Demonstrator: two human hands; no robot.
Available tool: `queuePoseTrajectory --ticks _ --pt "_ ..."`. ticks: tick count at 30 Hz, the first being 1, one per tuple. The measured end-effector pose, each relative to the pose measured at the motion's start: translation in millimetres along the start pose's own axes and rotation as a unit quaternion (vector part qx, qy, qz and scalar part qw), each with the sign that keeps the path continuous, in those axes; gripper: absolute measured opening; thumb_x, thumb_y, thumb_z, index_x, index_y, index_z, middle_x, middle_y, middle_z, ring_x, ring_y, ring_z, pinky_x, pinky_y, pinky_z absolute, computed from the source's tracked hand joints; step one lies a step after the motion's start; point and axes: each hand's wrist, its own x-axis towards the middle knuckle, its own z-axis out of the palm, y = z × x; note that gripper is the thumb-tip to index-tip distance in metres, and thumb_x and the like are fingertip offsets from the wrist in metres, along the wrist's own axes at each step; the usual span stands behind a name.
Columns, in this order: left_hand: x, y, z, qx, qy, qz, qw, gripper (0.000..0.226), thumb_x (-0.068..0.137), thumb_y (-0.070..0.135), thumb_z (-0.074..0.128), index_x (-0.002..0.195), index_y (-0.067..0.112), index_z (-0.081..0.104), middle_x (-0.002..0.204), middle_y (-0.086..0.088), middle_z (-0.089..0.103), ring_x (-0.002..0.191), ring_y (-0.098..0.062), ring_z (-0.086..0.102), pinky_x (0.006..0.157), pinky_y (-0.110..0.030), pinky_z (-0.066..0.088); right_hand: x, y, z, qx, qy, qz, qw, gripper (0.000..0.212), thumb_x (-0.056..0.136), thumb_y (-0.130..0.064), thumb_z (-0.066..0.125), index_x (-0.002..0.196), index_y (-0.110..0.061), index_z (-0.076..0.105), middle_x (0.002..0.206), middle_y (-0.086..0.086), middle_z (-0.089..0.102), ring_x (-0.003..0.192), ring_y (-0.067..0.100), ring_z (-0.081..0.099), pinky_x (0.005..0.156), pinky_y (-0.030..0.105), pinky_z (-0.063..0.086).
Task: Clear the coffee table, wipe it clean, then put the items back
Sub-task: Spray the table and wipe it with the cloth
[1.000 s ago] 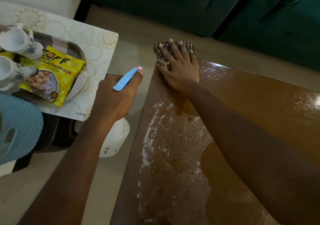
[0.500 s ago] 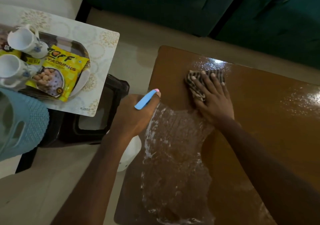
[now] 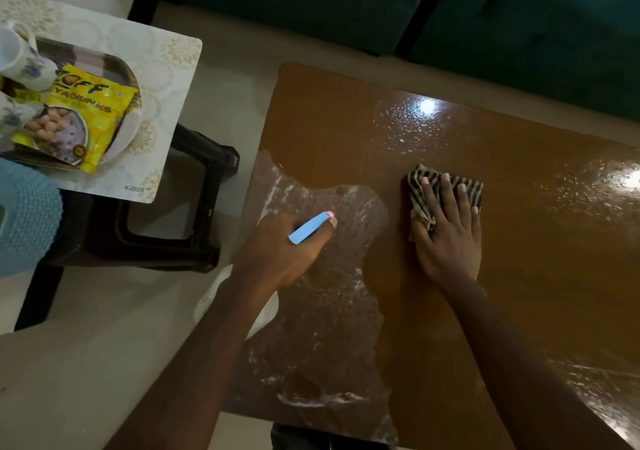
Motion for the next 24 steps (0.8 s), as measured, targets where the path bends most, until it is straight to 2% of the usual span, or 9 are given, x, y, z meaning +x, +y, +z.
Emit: queuePoseTrajectory --ticks 4,8,10,13,16,19,21,24 --pt "-5.3 -1.7 7.7 -0.027 0.021 -0.042 0.999 0.071 0.07 0.084 0.049 0.068 0.014 0.064 0.059 -0.009 0.057 0.049 -0.019 0.053 0.054 -0.035 0.052 2.5 -7.5 3.9 0.011 0.02 0.066 0.998 0.065 0.096 -0.061 0.016 0.157 -0.044 0.002 0.166 -0.012 -0.008 0.152 0.012 -0.013 0.123 0.042 -0.005" --pt "-15.7 -2.6 3.6 -0.056 0.069 -0.012 0.996 0.06 0.081 0.071 0.054 0.07 0.013 0.064 0.065 -0.016 0.063 0.053 -0.03 0.058 0.053 -0.036 0.052 18.3 -35.6 9.1 0.029 0.02 0.113 0.993 0.064 0.099 -0.058 0.022 0.157 -0.043 -0.001 0.167 -0.006 -0.01 0.153 0.018 -0.013 0.123 0.048 -0.004" --pt "-21.3 -1.6 0.4 -0.074 0.095 0.001 0.993 0.057 0.084 0.066 0.055 0.07 0.012 0.064 0.06 -0.013 0.061 0.053 -0.031 0.058 0.051 -0.036 0.05 26.3 -56.7 12.2 0.022 0.008 0.078 0.997 0.064 0.1 -0.06 0.023 0.157 -0.043 -0.001 0.167 -0.005 -0.01 0.153 0.019 -0.013 0.122 0.048 -0.005" --pt "-31.1 -2.4 -2.5 -0.086 0.124 0.018 0.988 0.047 0.088 0.057 0.057 0.063 0.017 0.061 0.047 0.003 0.054 0.044 -0.016 0.052 0.047 -0.029 0.044 20.7 -88.8 19.1 -0.003 -0.013 -0.05 0.999 0.064 0.099 -0.062 0.023 0.157 -0.044 0.003 0.167 -0.007 -0.008 0.153 0.019 -0.011 0.121 0.046 -0.005" --pt "-40.7 -2.6 -4.3 -0.105 0.136 0.024 0.985 0.047 0.091 0.049 0.057 0.071 0.008 0.065 0.061 -0.014 0.061 0.057 -0.032 0.059 0.054 -0.038 0.05 -8.2 -96.6 31.6 -0.039 -0.037 -0.181 0.982 0.063 0.098 -0.062 0.019 0.157 -0.044 0.009 0.168 -0.006 0.0 0.154 0.02 -0.003 0.122 0.047 0.002" --pt "-51.5 -1.1 -2.2 -0.113 0.137 0.028 0.984 0.047 0.091 0.049 0.057 0.072 0.007 0.065 0.066 -0.021 0.06 0.059 -0.037 0.057 0.055 -0.035 0.049 -40.8 -70.0 39.6 -0.08 -0.052 -0.283 0.954 0.065 0.096 -0.063 0.021 0.157 -0.042 0.014 0.167 -0.004 0.011 0.154 0.022 0.005 0.122 0.05 0.011" --pt "-55.7 -1.7 1.0 -0.114 0.141 0.015 0.983 0.05 0.09 0.053 0.057 0.069 0.009 0.064 0.066 -0.021 0.061 0.057 -0.035 0.057 0.054 -0.034 0.049 -54.4 -43.9 40.9 -0.099 -0.055 -0.299 0.948 0.067 0.095 -0.064 0.026 0.157 -0.042 0.012 0.167 -0.005 0.012 0.154 0.021 0.007 0.122 0.047 0.007" --pt "-57.2 -5.6 6.1 -0.102 0.139 -0.018 0.985 0.053 0.085 0.061 0.056 0.068 0.012 0.067 0.068 -0.018 0.065 0.064 -0.034 0.064 0.057 -0.043 0.057 -69.0 -14.4 33.6 -0.09 -0.035 -0.228 0.969 0.068 0.095 -0.063 0.025 0.157 -0.042 0.011 0.167 -0.008 0.008 0.154 0.019 0.006 0.122 0.044 0.004"
